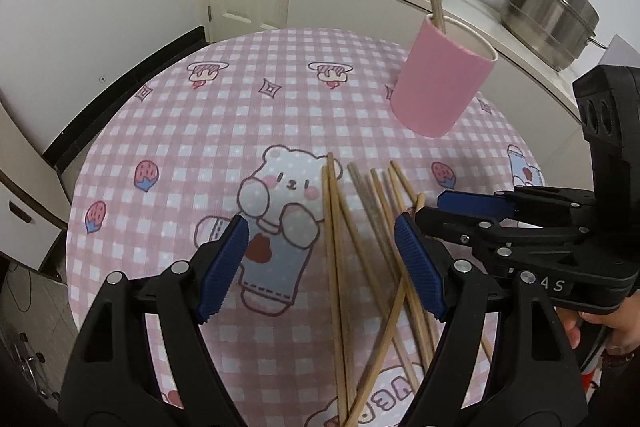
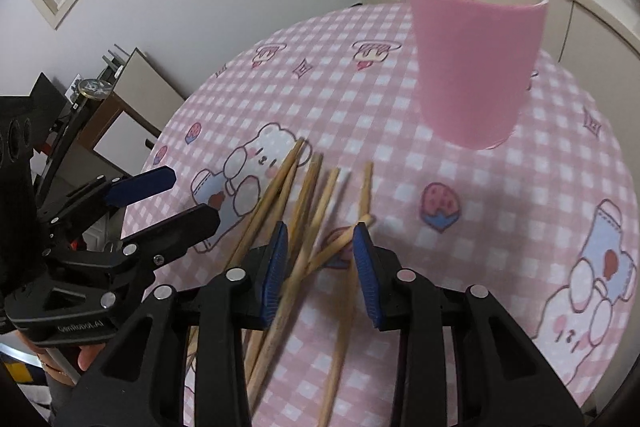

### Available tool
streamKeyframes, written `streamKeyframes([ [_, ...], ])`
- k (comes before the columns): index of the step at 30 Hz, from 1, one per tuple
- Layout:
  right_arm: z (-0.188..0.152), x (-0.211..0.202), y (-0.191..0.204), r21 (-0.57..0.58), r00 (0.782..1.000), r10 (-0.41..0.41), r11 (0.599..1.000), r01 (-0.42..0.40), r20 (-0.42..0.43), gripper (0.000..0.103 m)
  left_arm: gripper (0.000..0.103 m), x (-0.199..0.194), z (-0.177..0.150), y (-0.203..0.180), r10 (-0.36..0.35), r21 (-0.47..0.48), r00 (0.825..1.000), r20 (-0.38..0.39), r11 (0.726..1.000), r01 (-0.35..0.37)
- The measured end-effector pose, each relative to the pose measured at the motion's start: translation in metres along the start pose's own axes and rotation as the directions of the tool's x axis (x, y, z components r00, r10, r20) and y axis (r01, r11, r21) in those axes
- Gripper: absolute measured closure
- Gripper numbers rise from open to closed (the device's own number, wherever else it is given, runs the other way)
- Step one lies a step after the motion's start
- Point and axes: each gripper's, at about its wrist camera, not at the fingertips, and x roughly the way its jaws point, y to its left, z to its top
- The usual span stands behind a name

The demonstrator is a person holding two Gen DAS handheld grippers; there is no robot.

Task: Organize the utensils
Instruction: 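Move both grippers back to the chopstick pile and close the right gripper on one, then close the left gripper on another wooden chopstick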

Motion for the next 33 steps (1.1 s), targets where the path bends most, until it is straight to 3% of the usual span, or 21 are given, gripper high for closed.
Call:
streamKeyframes([
  [6,-0.003,0.014,0.008,-0.030,0.999,-0.028,0.999,0.027,-0.042,0.092,0.028,0.004,-0.003,0.002,0.004,0.000,1.000,-0.013,1.000,-0.004],
  [20,-0.007,0.020,0.009,-0.031,0.993,-0.039,0.999,0.036,-0.115,0.092,0.028,0.015,-0.005,-0.001,0.006,-0.003,0.999,-0.038,1.000,-0.006],
  [28,-0.008,0.010,0.002,-0.014,0.997,-0.026,1.000,0.025,-0.074,0.098,0.029,0.018,-0.007,-0.008,-0.023,-0.004,0.998,-0.050,1.000,0.023],
  [33,-0.006,-0.006,-0.011,0.016,0.999,-0.008,1.000,0.009,-0.043,0.098,0.045,0.029,-0.004,-0.020,-0.057,-0.008,0.996,-0.074,0.998,0.057],
])
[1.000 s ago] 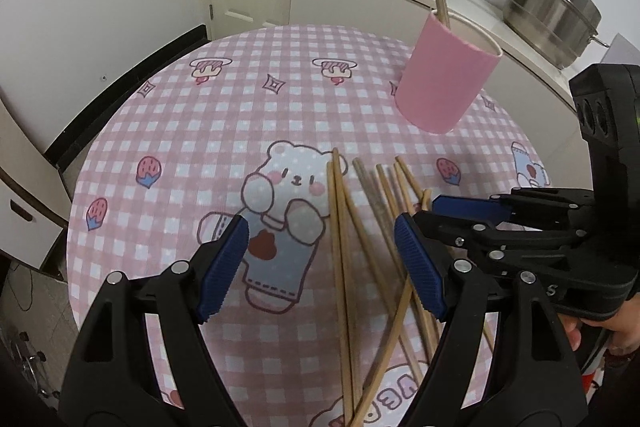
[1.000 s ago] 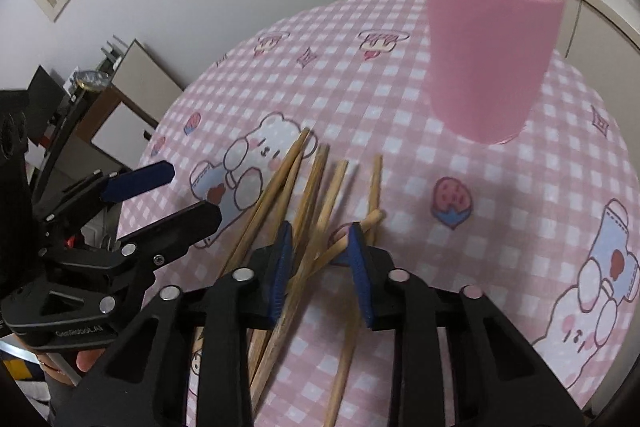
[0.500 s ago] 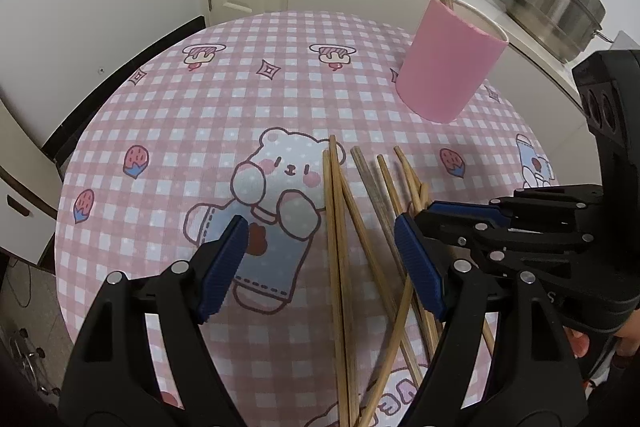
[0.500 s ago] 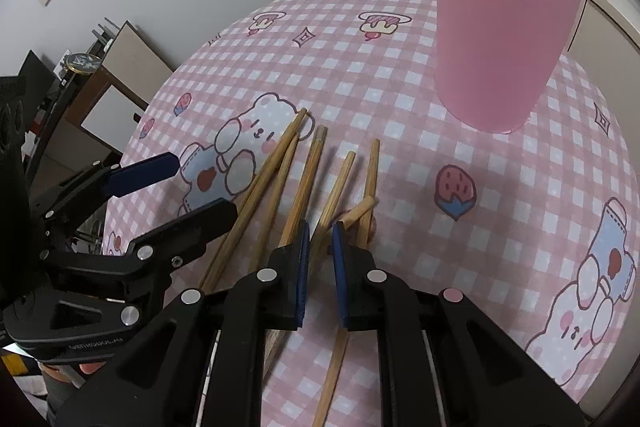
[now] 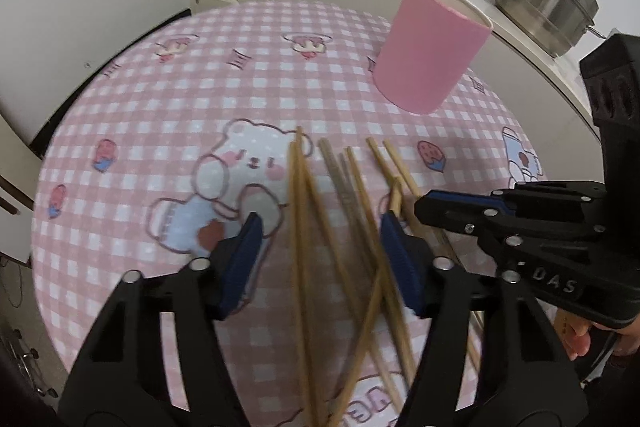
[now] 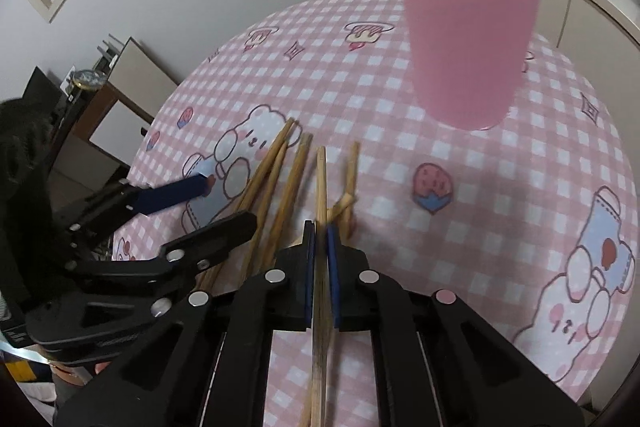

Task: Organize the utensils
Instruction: 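Close the left gripper on another wooden chopstick, then carry the left gripper's chopstick into the pink cup while the right gripper carries its chopstick there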

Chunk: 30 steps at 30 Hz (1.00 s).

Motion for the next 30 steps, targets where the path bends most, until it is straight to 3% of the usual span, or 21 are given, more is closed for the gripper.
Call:
streamKeyframes([
  [2,0.001,-0.006,-0.007,0.011,1.000,0.004,1.000,-0.004,0.012,0.098,0.050,0.006,0.002,-0.003,-0.017,-0.011,1.000,-0.012,1.000,0.017],
  [3,0.000,-0.008,-0.008,0.013,1.000,0.005,1.000,-0.006,0.016,0.098,0.058,0.009,0.003,-0.006,-0.024,-0.015,1.000,-0.019,1.000,0.024],
  [5,-0.001,-0.012,-0.013,0.022,1.000,0.008,1.000,-0.008,0.020,0.098,0.064,0.014,0.005,-0.010,-0.028,-0.017,0.999,-0.029,0.999,0.027],
  [10,-0.002,-0.016,-0.022,0.035,0.999,0.020,0.999,-0.021,0.027,0.098,0.069,0.023,0.008,-0.018,-0.002,-0.009,0.999,-0.040,1.000,0.001],
  [12,-0.003,-0.018,-0.024,0.038,0.999,0.024,0.999,-0.025,0.030,0.098,0.083,0.024,0.009,-0.021,0.002,-0.002,0.999,-0.044,1.000,-0.002],
  [15,-0.003,-0.020,-0.025,0.038,0.999,0.029,0.999,-0.030,0.033,0.098,0.094,0.023,0.010,-0.023,0.015,0.014,0.999,-0.041,1.000,-0.015],
  [23,-0.004,-0.032,-0.024,0.035,0.997,0.041,0.998,-0.043,0.059,0.098,0.094,0.011,0.008,-0.032,0.042,0.057,0.999,-0.014,0.998,-0.041],
  [30,-0.002,-0.059,-0.017,0.021,0.991,0.060,0.998,-0.063,0.121,0.098,0.095,-0.036,0.014,-0.048,0.005,0.096,0.996,0.088,0.995,-0.013],
])
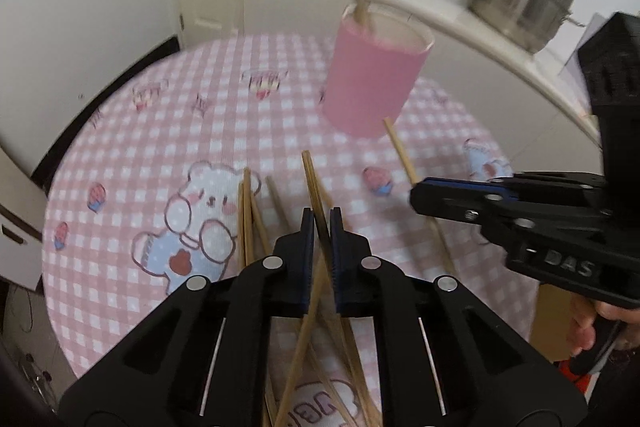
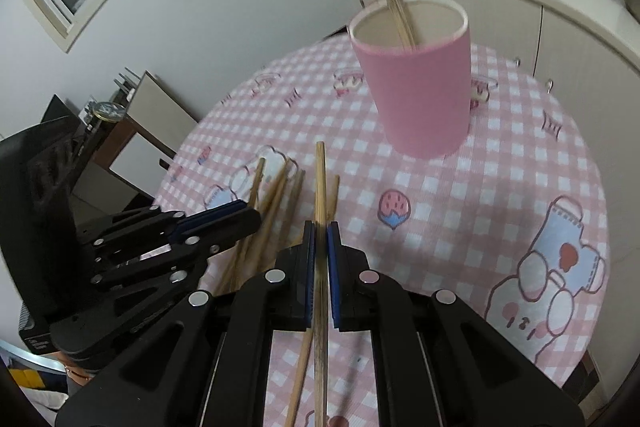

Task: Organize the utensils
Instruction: 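Carry the left gripper's chopstick into the pink cup while the right gripper carries its chopstick there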

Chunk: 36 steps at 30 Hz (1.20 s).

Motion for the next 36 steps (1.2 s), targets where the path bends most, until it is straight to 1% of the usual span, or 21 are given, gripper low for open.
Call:
streamKeyframes([
  [5,0.008,-0.026,0.010,-0.018,0.998,0.015,1.000,-0.014,0.065,0.098,0.096,-0.042,0.013,-0.015,-0.014,0.038,0.995,0.102,0.999,0.010],
  [8,0.014,-0.039,0.018,-0.037,0.995,0.018,0.999,-0.014,0.099,0.098,0.097,-0.065,0.022,-0.023,-0.025,0.049,0.987,0.161,0.999,0.017],
  [15,0.027,-0.067,0.036,-0.100,0.986,-0.004,0.995,0.021,0.166,0.098,0.097,-0.102,0.041,-0.039,-0.039,0.065,0.967,0.253,0.998,0.024],
  [18,0.034,-0.078,0.040,-0.123,0.980,-0.012,0.992,0.037,0.200,0.098,0.098,-0.115,0.049,-0.043,-0.040,0.064,0.955,0.293,0.998,0.023],
  [21,0.040,-0.089,0.044,-0.141,0.971,-0.020,0.989,0.055,0.238,0.098,0.098,-0.126,0.057,-0.046,-0.041,0.066,0.940,0.337,0.998,0.020],
  [24,0.050,-0.099,0.043,-0.156,0.959,-0.041,0.984,0.088,0.281,0.098,0.098,-0.135,0.069,-0.048,-0.037,0.061,0.925,0.379,0.998,0.015],
  [27,0.061,-0.111,0.043,-0.158,0.942,-0.052,0.981,0.110,0.331,0.098,0.098,-0.141,0.082,-0.050,-0.032,0.056,0.907,0.420,0.998,0.009],
  [32,0.081,-0.127,0.046,-0.162,0.902,-0.109,0.968,0.192,0.417,0.098,0.098,-0.144,0.106,-0.049,-0.029,0.031,0.882,0.471,0.999,0.016],
  [34,0.087,-0.128,0.047,-0.162,0.886,-0.129,0.962,0.222,0.446,0.098,0.098,-0.144,0.117,-0.048,-0.033,0.018,0.872,0.489,0.999,0.028],
  [36,0.092,-0.127,0.048,-0.166,0.867,-0.153,0.951,0.259,0.473,0.098,0.098,-0.144,0.123,-0.048,-0.020,0.007,0.860,0.509,1.000,0.018],
])
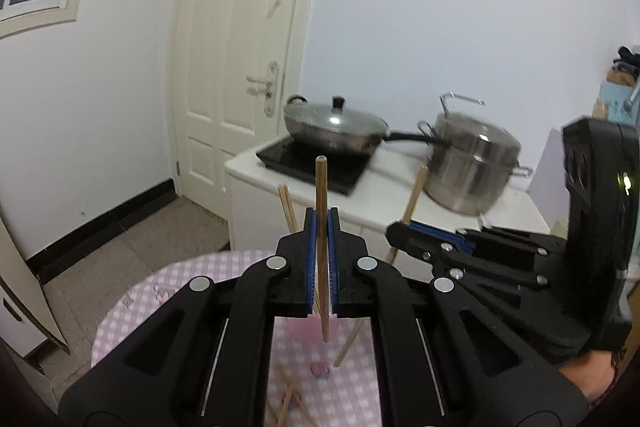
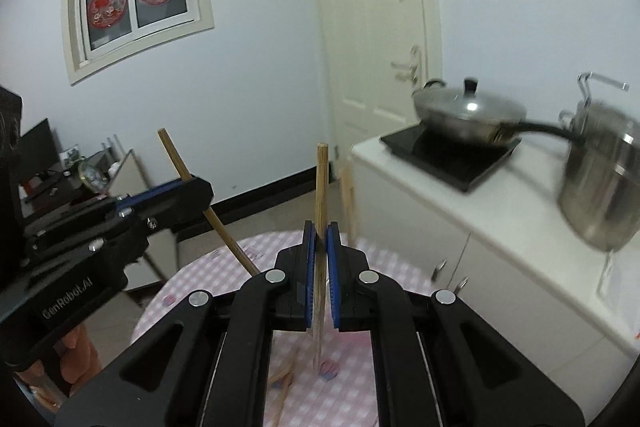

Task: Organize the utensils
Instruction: 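Carry the left gripper's chopstick into the pink cup while the right gripper carries its chopstick there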

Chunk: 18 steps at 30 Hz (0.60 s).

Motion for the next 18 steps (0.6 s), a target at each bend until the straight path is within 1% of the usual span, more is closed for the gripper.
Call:
streamKeyframes([
  [4,0.009,0.007,-0.005,-0.002,0.999,-0.019,1.000,0.020,0.035,0.098,0.098,0.004,0.011,0.003,-0.001,-0.018,0.999,0.046,1.000,0.002],
  [11,0.021,0.010,-0.020,0.032,0.990,-0.054,0.998,0.050,0.131,0.098,0.098,0.011,0.021,0.012,0.005,-0.072,0.991,0.131,0.997,0.005],
  [12,0.022,0.010,-0.021,0.035,0.989,-0.057,0.998,0.053,0.140,0.098,0.098,0.015,0.021,0.013,-0.003,-0.074,0.991,0.131,0.997,0.013],
  [15,0.023,0.010,-0.025,0.042,0.983,-0.071,0.997,0.065,0.168,0.098,0.097,0.029,0.014,0.012,0.015,-0.065,0.994,0.107,0.998,-0.008],
  [18,0.019,0.016,-0.026,0.033,0.983,-0.083,0.996,0.078,0.161,0.098,0.097,0.046,0.003,0.015,0.029,-0.063,0.997,0.075,0.998,-0.024],
])
